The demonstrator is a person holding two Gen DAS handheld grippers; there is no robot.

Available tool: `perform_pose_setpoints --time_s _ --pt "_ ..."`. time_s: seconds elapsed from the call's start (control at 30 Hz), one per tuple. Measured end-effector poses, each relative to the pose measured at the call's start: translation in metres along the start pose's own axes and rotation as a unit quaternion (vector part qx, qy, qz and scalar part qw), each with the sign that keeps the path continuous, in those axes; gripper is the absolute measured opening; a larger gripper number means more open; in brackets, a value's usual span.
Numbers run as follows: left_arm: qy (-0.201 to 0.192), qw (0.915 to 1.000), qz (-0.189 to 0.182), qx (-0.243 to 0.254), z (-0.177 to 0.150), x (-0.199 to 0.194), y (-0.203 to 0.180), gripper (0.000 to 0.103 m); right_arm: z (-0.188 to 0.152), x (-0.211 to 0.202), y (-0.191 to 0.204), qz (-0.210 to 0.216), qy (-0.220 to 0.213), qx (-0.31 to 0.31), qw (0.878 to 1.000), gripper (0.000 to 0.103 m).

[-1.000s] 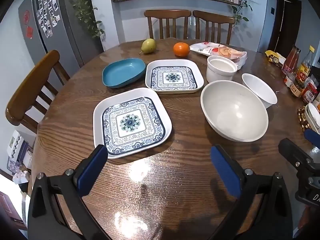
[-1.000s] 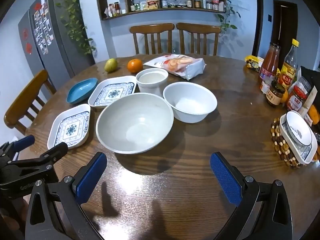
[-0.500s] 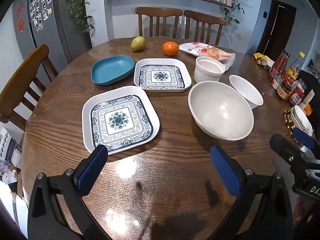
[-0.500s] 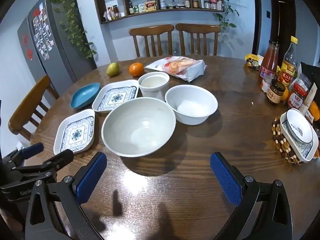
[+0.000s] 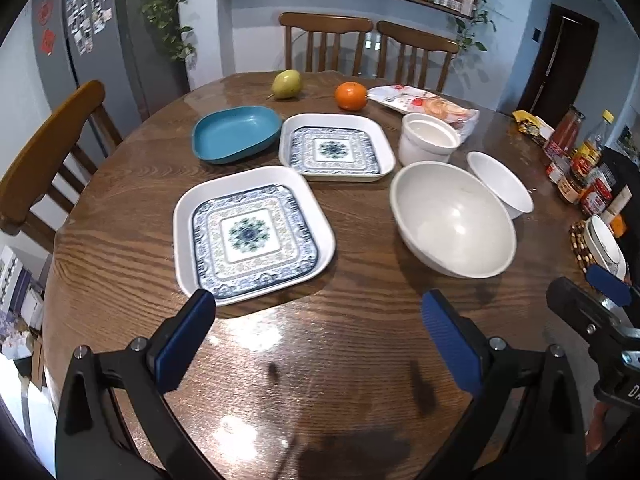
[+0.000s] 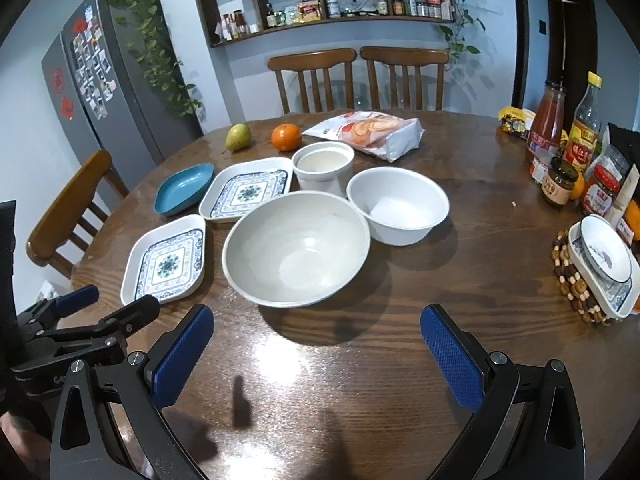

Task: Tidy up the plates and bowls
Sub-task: 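Move both grippers toward the large blue-patterned square plate, then grasp the square plate rim with the left gripper while the right gripper grips its other edge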

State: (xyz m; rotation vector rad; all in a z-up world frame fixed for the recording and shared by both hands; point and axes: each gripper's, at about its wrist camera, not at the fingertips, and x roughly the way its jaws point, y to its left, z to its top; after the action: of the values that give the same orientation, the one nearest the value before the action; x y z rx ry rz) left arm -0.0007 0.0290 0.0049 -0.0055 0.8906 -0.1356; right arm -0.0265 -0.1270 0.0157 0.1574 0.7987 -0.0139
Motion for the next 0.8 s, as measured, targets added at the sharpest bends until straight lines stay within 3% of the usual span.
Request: perform_pose_setpoints --time_s 0.27,0.4,0.53,0.67,0.8 --pt "0.019 0.9973 0.035 -0.061 -0.002 0.013 0.058 0.101 -0.006 0.022 0.034 0.077 0.047 -0.011 0.996 0.103" --pt "0.033 0.9962 0.037 -0.071 -0.001 0.022 0.079 0.097 -0.005 0.045 0.056 0.128 0.088 -0.006 0.988 0.103" --pt "0.041 0.9955 0.042 -0.074 0.000 0.032 0.095 0.096 0.000 0.058 0.082 0.159 0.095 -0.016 0.983 0.103" --pt "0.054 0.9949 0.041 -0.075 0.004 0.045 0.112 0.090 0.016 0.077 0.104 0.150 0.098 -0.027 0.983 0.103" --pt "0.066 0.9945 0.036 -0.073 0.009 0.059 0.121 0.085 0.040 0.104 0.126 0.137 0.107 -0.051 0.983 0.094"
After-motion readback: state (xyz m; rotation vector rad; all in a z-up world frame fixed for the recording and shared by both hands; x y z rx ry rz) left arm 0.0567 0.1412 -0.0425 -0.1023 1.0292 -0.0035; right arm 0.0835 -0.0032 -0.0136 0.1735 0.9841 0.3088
